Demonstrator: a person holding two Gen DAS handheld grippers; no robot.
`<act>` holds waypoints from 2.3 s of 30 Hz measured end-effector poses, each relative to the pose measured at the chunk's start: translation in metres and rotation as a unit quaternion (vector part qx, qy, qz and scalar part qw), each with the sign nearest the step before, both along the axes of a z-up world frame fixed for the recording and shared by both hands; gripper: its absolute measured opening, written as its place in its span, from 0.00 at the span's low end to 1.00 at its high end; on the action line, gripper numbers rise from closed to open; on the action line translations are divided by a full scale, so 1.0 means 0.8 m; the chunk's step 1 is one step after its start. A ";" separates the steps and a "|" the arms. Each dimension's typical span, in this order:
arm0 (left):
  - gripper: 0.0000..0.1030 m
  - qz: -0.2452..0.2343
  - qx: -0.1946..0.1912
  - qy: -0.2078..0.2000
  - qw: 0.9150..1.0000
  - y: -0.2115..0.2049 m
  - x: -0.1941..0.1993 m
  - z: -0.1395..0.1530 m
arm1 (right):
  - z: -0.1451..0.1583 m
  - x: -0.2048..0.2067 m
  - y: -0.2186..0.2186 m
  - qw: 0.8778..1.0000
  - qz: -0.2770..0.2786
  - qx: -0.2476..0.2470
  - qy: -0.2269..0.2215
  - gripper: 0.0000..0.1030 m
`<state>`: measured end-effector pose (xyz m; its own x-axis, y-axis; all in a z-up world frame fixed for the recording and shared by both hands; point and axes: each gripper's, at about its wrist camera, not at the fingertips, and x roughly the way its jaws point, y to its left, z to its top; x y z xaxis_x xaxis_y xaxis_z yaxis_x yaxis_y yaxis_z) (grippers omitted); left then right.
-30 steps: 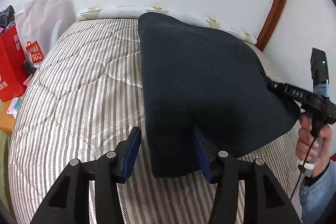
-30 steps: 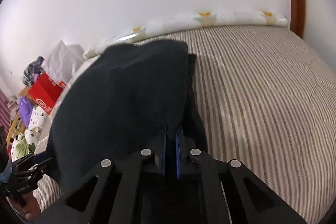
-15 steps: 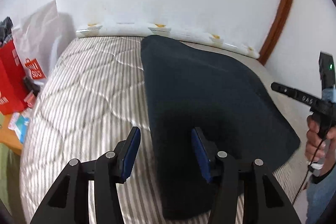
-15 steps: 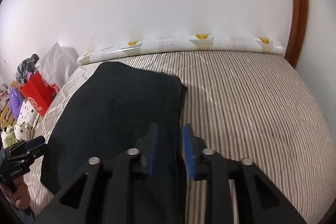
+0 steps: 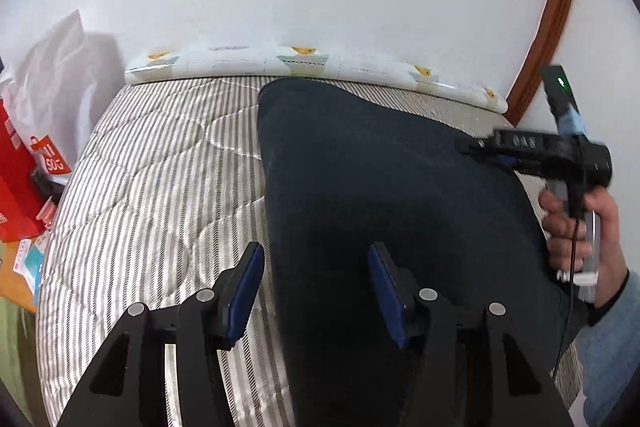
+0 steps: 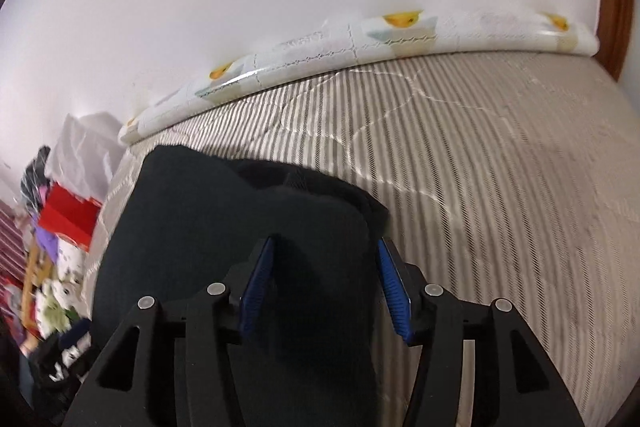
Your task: Fold small clothes
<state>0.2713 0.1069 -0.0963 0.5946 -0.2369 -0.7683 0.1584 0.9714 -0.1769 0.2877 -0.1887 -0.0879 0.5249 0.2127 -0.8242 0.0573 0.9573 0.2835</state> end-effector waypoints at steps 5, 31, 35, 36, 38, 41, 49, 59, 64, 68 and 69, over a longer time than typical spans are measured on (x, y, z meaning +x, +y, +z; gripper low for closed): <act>0.51 -0.005 -0.001 0.003 1.000 0.000 0.004 -0.004 | 0.031 -0.006 0.002 0.996 0.023 -0.010 -0.083 0.14; 0.55 -0.014 -0.023 0.002 1.000 0.043 -0.135 0.001 | 0.050 -0.294 -0.013 0.989 0.053 -0.111 -0.081 0.51; 0.55 -0.020 -0.007 -0.001 1.000 0.038 -0.169 -0.003 | 0.026 -0.336 -0.017 0.991 0.057 -0.099 -0.068 0.51; 0.55 -0.022 0.002 0.001 1.000 0.035 -0.175 -0.007 | 0.020 -0.341 -0.015 0.992 0.062 -0.094 -0.065 0.51; 0.55 -0.023 0.016 0.001 1.000 0.029 -0.179 -0.011 | 0.007 -0.347 -0.007 0.992 0.069 -0.087 -0.065 0.51; 0.55 -0.017 0.025 0.003 1.000 0.019 -0.178 -0.022 | -0.011 -0.339 0.003 0.993 0.068 -0.068 -0.069 0.51; 0.53 0.009 0.005 -0.008 1.000 0.008 -0.158 -0.032 | -0.040 -0.288 0.014 0.998 0.025 0.018 -0.062 0.49; 0.21 0.020 -0.019 -0.002 1.000 -0.035 -0.114 -0.038 | -0.019 -0.251 -0.001 0.993 0.000 -0.001 -0.118 0.15; 0.21 0.003 0.018 -0.024 1.000 -0.072 -0.092 -0.033 | -0.022 -0.216 -0.034 0.993 -0.033 0.008 -0.114 0.14; 0.21 0.031 -0.001 -0.006 0.999 -0.067 -0.068 -0.035 | -0.028 -0.209 -0.033 0.994 -0.026 0.007 -0.109 0.15; 0.21 0.032 -0.005 0.000 0.999 -0.065 -0.067 -0.036 | -0.027 -0.211 -0.032 0.994 -0.022 0.003 -0.105 0.15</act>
<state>0.2176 0.0547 -0.1252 0.6086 -0.2066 -0.7661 0.0962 0.9776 -0.1872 0.1191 -0.2143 -0.1098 0.6944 0.1899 -0.6941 0.0389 0.9532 0.2997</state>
